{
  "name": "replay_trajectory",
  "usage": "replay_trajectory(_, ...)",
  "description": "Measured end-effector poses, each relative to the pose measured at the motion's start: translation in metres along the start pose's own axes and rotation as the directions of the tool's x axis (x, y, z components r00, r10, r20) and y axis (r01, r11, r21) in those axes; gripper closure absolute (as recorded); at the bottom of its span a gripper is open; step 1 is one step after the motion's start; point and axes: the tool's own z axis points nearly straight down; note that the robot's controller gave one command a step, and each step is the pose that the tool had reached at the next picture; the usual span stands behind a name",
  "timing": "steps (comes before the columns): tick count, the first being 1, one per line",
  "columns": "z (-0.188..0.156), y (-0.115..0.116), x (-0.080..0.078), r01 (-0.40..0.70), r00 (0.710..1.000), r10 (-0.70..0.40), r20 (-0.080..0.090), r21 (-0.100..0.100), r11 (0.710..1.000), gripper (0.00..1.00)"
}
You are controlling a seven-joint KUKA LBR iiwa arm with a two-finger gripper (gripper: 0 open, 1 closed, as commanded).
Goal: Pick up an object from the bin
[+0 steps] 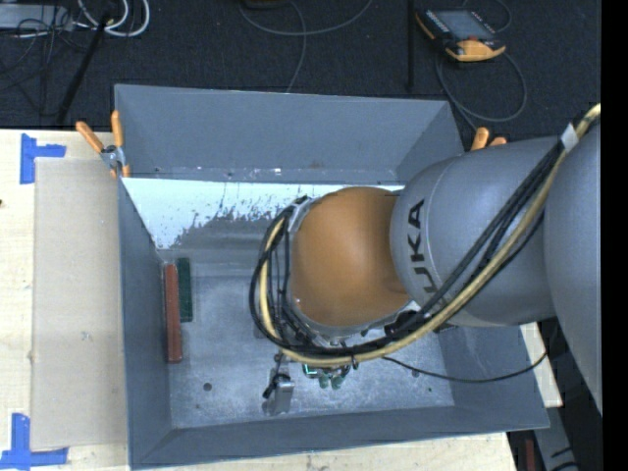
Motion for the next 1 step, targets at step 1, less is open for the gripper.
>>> replay_trajectory(1,0.0803,-0.0822,-0.0607,0.097,0.995,-0.097,0.006,0.002,0.995,0.00)
